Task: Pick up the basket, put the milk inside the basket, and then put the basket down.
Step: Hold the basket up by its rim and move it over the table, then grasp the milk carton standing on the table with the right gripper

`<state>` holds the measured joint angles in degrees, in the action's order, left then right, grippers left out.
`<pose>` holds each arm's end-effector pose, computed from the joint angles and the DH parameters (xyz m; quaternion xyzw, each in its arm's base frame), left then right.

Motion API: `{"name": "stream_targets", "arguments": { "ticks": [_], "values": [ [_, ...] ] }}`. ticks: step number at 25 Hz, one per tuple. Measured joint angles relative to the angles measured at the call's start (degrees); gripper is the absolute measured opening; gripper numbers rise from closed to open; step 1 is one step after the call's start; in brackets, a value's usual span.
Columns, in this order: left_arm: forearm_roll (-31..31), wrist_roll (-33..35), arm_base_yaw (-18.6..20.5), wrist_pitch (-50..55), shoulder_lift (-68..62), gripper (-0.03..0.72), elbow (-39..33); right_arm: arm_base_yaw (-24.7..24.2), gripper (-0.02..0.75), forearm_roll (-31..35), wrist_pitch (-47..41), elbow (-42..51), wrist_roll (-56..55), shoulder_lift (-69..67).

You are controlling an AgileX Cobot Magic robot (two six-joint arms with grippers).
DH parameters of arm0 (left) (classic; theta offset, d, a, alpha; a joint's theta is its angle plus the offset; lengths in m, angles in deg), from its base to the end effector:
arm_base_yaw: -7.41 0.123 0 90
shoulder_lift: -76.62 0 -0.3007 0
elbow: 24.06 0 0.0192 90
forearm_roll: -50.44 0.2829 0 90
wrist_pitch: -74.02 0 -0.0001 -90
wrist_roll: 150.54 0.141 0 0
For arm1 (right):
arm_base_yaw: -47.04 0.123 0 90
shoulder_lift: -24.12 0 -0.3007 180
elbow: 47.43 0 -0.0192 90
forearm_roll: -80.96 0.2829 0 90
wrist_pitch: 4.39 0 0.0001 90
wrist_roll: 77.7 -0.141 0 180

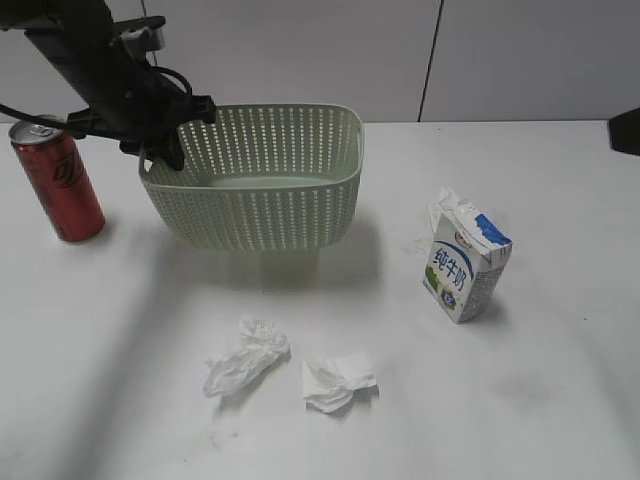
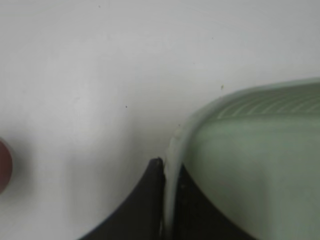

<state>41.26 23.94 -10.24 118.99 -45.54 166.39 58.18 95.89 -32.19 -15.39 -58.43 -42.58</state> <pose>0.4585 -0.1626 0.1624 0.0594 0.9754 -0.1059 0.1839 0.2687 0.0702 0.2933 -0.1595 0.8743 0.0739 0.4524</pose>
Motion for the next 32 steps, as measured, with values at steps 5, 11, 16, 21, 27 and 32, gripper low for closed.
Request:
{"name": "stream_targets", "arguments": {
  "ticks": [5,11,16,21,27,32],
  "values": [
    [0.18,-0.05,0.00,0.06,0.00,0.000,0.00,1.17,0.594,-1.06,-0.99,-4.58,0.05,-13.25],
    [0.18,-0.05,0.00,0.06,0.00,0.000,0.00,1.17,0.594,-1.80,1.29,-7.60,0.05,-26.70],
    [0.24,-0.05,0.00,0.06,0.00,0.000,0.00,1.17,0.594,-2.46,4.41,-10.05,0.13,-36.03],
    [0.30,-0.05,0.00,0.06,0.00,0.000,0.00,1.17,0.507,-1.98,5.69,-11.84,0.13,-43.31],
    [0.30,-0.05,0.00,0.06,0.00,0.000,0.00,1.17,0.030,-1.15,5.78,-12.24,0.13,-45.56],
    [0.30,-0.05,0.00,0.06,0.00,0.000,0.00,1.17,-0.005,-1.15,4.09,-13.02,0.13,-42.21]
  ]
}}
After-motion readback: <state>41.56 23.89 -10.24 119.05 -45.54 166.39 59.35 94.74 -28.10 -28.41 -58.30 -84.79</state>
